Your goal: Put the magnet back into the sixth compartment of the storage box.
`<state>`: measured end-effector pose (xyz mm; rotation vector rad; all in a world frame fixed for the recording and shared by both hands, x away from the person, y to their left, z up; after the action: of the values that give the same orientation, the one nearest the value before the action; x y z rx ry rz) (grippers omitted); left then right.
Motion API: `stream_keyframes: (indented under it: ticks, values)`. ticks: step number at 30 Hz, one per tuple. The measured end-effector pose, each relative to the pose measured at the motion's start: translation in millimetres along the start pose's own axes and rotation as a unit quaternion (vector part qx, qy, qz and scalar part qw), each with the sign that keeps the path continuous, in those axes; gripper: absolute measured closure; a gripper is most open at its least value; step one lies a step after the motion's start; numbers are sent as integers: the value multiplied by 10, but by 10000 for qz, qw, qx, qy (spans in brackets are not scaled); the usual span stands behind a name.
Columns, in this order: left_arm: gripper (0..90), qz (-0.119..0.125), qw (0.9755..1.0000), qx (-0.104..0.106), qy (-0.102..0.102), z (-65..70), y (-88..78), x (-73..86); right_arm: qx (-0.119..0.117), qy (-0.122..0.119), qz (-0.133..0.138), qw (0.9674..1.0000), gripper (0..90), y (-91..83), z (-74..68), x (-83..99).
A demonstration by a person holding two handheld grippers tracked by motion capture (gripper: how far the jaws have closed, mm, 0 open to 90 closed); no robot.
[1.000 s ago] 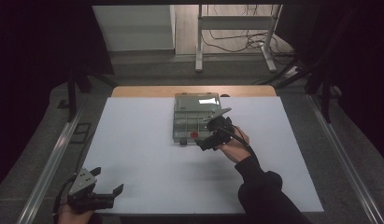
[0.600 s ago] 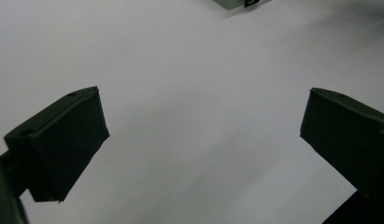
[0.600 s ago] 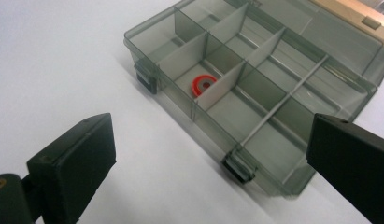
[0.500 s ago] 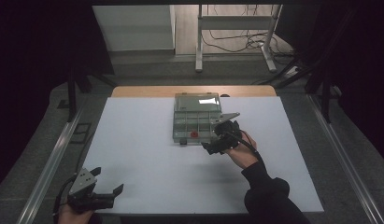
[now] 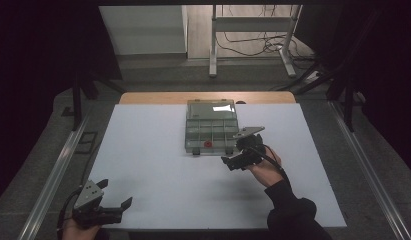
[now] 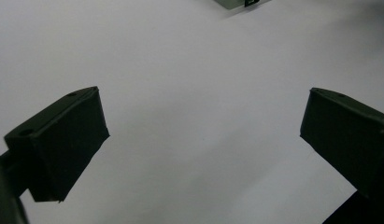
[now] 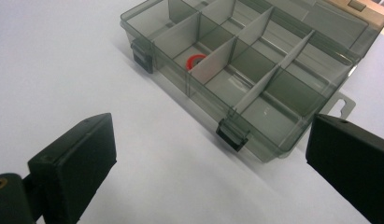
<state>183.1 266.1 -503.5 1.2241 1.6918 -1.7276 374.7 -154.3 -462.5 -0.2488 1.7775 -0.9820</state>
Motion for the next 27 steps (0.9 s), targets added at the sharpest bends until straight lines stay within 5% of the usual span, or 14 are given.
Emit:
stream_keyframes:
  ticks: [27]
  values:
    - [14, 3, 10000, 0, 7, 2, 0, 0, 61, 37, 216, 9997, 0, -270, -140, 259]
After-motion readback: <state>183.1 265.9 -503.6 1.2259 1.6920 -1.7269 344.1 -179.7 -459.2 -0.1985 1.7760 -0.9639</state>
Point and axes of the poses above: each handheld gripper's, and its own axes: y roughly forward along the jaws, x roughly out of its underside, z roughly to its right, the point moved 1 cm from there along y, roughly forward along the jaws, and after that the axes turned 15 degrees about -x, right-handed, at the moved point
